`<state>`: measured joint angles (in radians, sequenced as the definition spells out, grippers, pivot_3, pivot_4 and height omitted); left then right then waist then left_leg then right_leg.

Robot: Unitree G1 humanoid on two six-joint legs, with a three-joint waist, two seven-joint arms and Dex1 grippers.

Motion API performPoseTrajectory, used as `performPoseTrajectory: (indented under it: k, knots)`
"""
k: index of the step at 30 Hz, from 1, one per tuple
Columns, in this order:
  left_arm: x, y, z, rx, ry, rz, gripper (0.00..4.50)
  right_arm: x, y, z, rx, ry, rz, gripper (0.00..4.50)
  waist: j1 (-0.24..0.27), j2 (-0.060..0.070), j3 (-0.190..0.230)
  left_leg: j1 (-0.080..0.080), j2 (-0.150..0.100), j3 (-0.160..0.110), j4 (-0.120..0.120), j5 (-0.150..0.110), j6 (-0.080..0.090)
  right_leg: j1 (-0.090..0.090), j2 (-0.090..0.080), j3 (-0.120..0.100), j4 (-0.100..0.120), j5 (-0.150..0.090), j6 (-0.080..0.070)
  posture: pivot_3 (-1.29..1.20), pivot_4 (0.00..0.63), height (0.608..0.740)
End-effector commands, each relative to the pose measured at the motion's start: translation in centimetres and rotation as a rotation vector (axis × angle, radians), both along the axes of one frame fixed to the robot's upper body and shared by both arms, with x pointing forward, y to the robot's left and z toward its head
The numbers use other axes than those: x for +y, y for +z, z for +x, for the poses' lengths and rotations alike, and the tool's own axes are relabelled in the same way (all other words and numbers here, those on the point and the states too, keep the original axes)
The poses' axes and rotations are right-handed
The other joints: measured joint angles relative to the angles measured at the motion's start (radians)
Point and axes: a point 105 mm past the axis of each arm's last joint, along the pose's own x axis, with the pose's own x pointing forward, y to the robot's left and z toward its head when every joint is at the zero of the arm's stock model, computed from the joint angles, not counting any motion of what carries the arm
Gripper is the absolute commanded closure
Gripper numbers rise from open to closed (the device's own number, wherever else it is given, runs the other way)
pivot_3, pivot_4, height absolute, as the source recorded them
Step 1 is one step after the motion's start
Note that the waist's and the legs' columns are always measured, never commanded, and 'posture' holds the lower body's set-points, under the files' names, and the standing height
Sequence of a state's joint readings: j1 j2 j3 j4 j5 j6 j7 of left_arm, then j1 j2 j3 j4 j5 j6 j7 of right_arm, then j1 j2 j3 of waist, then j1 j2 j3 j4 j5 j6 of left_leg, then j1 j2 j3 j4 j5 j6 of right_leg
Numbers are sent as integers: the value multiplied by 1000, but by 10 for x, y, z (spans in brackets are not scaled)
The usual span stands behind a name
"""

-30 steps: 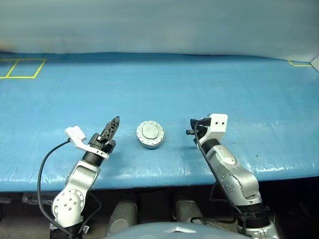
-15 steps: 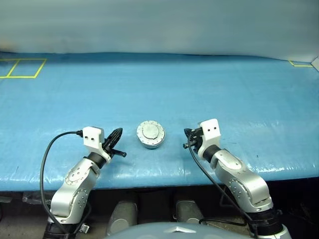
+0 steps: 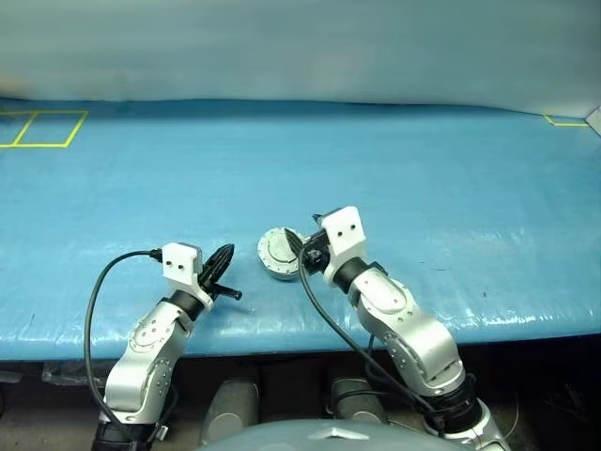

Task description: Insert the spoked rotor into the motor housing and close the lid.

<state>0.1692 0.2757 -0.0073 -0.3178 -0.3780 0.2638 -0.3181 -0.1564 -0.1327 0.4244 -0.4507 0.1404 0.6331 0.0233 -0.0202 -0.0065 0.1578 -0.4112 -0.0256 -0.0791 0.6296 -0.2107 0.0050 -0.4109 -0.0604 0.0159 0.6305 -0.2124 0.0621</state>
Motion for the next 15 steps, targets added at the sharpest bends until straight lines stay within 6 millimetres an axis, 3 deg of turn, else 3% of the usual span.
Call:
performPoseTrajectory:
  k: [1,9,15]
  knots:
    - [-2,12,0,-92,-23,38,4500,12,8,1,-53,20,11,15,0,0,0,0,0,0,0,0,0,0,0,0,0,0,0,0,150,740]
    - [-12,4,-11,-172,-103,210,4500,24,-6,2,-16,69,-4,15,-3,0,0,0,0,1,0,0,-1,0,1,0,0,2,-4,0,150,740]
    - [-19,-7,-18,-152,-123,183,4500,26,-23,5,24,69,-33,15,-4,0,0,1,0,1,0,0,-1,0,1,0,1,2,-4,0,150,740]
